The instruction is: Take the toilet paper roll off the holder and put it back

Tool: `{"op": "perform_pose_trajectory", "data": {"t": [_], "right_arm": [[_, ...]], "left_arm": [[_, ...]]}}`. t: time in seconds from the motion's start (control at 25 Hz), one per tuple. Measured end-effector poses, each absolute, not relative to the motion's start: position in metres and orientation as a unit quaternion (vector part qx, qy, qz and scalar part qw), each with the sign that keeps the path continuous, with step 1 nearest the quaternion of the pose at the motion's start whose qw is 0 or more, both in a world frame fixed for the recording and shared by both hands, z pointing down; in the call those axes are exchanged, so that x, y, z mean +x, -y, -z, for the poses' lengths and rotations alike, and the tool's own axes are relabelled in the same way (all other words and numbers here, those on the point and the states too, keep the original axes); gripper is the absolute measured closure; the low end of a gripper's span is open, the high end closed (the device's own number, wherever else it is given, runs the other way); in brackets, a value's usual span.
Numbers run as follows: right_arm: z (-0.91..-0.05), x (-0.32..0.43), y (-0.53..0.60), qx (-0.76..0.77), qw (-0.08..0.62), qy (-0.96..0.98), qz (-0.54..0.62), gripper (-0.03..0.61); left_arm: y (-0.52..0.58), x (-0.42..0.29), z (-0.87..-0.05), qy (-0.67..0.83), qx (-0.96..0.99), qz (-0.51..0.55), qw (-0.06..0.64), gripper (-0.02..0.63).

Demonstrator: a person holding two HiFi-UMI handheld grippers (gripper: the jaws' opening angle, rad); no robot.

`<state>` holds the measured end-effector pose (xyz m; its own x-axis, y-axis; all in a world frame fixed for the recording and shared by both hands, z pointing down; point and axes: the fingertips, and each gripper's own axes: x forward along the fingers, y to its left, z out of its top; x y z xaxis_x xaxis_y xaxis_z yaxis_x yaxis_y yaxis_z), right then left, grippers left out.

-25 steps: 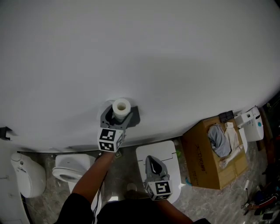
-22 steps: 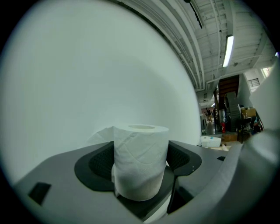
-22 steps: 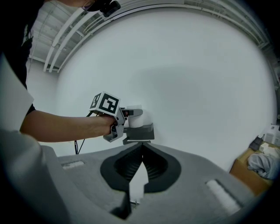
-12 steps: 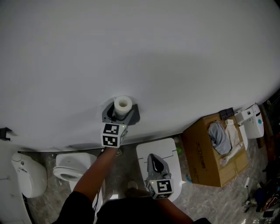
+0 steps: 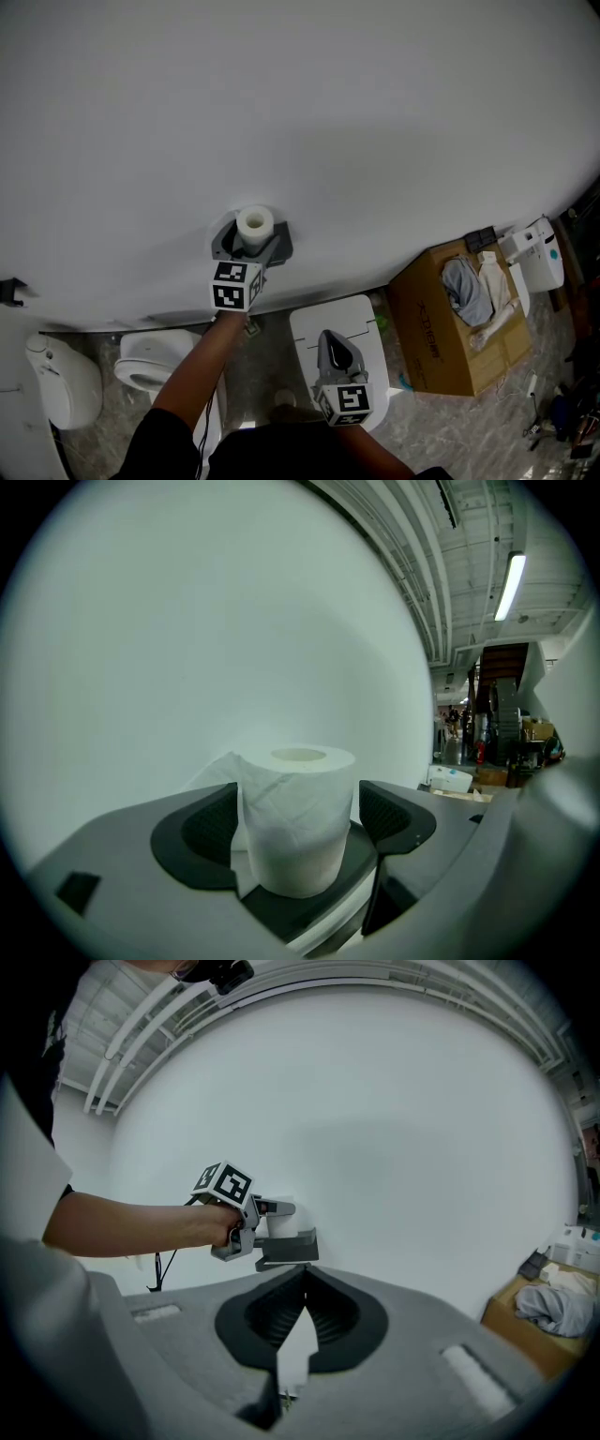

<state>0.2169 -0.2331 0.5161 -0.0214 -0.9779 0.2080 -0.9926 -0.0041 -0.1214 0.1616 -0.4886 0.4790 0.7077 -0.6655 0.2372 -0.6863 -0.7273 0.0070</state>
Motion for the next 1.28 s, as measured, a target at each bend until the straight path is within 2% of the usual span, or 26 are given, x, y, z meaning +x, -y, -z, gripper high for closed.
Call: {"op": "perform_pose_trajectory", "data": {"t": [0.36, 0.76, 1.04, 1.12, 1.28], "right_arm": [[-0.507, 0.203, 0.208, 0.693, 0.022, 0.713, -0.105, 0.580], [-0.485, 0.163, 0.163, 0.675, 0.008, 0.732, -0.095, 0.580], [-0.468, 0.108, 0.100, 0.658, 0.007, 0.749, -0.080, 0.580], [-0.465, 0.095, 0.080, 0.655, 0.008, 0.752, -0.074, 0.580], [-0.467, 0.062, 0.039, 0.648, 0.020, 0.757, -0.076, 0.580]], "left_arm": [[0.442, 0.120, -0.451, 0.379, 0.921, -0.059, 0.069, 0.216], [0.307, 0.018, -0.404, 0.382, 0.922, 0.020, 0.067, 0.231], [0.178, -0.061, -0.422, 0.381, 0.919, 0.044, 0.095, 0.556], [0.145, -0.081, -0.433, 0.399, 0.913, 0.024, 0.084, 0.585], [0.083, -0.115, -0.452, 0.414, 0.907, -0.008, 0.079, 0.595]]}}
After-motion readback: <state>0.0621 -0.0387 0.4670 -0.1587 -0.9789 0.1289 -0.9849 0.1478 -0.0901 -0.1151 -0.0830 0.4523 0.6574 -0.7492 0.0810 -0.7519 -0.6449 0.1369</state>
